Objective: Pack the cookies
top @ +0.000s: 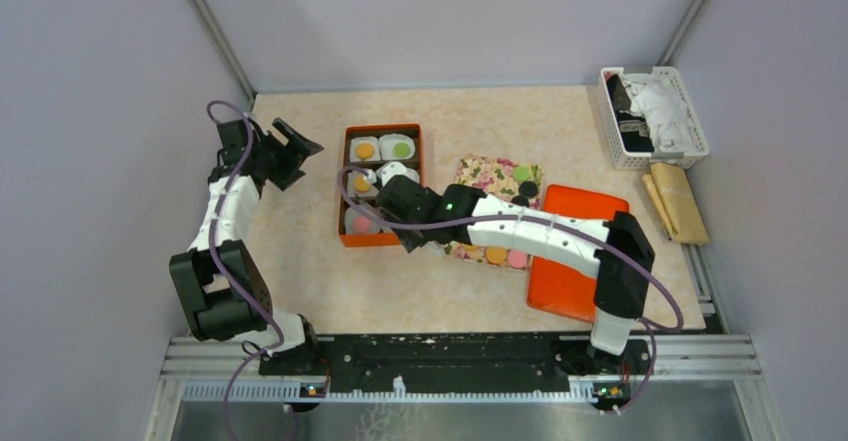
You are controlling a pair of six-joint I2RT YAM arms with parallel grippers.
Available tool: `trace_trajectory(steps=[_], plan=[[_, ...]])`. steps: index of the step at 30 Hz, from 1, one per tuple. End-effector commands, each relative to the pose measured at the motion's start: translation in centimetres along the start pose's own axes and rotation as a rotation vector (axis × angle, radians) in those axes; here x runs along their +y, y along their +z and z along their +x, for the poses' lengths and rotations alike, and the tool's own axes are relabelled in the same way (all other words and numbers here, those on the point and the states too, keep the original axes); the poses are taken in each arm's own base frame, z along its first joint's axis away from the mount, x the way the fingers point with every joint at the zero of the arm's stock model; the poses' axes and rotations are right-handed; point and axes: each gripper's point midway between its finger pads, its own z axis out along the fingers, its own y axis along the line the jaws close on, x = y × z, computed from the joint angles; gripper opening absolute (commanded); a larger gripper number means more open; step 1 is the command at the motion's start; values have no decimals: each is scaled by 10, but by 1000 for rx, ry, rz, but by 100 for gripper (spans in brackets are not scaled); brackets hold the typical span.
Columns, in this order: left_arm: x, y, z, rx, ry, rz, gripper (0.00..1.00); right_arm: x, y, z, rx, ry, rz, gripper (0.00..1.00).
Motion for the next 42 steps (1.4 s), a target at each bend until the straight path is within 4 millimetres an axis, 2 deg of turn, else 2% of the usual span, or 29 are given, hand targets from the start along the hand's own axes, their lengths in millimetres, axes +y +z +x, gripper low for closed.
trace_trajectory(steps=[1,6,12,17,30,42], plan=[[-15,-12,-8,-35,33,58,88,-37,-69,-43,-194,97,102,43],[-17,-11,-5,-25,31,72,88,-84,-81,-21,-176,191,197,43],[-22,-12,-3,-11,34,99,87,-160,-85,21,-140,362,298,43],[-25,-13,-3,-13,42,108,87,-195,-80,56,-89,442,348,43],[-25,-13,-2,-8,43,109,87,-228,-50,104,19,565,390,45],[-23,-10,-1,-4,38,105,87,-248,-30,124,71,597,402,44]])
